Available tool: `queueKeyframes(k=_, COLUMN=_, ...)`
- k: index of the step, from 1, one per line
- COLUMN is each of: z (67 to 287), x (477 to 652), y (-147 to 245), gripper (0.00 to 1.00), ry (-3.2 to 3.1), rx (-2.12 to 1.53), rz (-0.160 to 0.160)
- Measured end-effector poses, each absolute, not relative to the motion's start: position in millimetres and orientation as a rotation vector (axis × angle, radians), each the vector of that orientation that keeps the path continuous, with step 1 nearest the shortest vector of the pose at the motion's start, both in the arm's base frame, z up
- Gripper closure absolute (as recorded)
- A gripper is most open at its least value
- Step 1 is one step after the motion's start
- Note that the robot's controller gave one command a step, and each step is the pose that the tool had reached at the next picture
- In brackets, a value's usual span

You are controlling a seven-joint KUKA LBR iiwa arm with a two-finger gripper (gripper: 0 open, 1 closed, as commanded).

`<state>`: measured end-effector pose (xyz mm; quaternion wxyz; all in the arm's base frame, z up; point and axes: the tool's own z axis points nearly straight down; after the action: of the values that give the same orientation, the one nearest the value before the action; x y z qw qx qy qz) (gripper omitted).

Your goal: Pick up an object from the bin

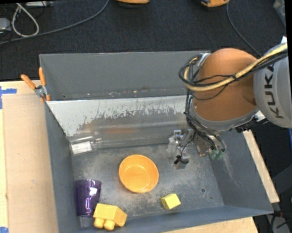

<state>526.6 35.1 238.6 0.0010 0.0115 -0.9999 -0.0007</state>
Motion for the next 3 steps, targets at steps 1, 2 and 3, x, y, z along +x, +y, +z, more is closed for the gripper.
queueKeyframes(k=1, z=172.1, x=506.8, y=48.6, gripper=1.00, ry=-3.132, rx=0.187, rz=-0.002)
queueKeyframes(k=2, z=138.0, x=500.3, y=87.1, gripper=1.00, ry=-3.144, rx=0.194, rz=-0.005)
queueKeyframes(k=3, z=81.7, x=486.6, y=77.3, gripper=1.00, ry=-3.134, rx=0.220, rz=-0.002)
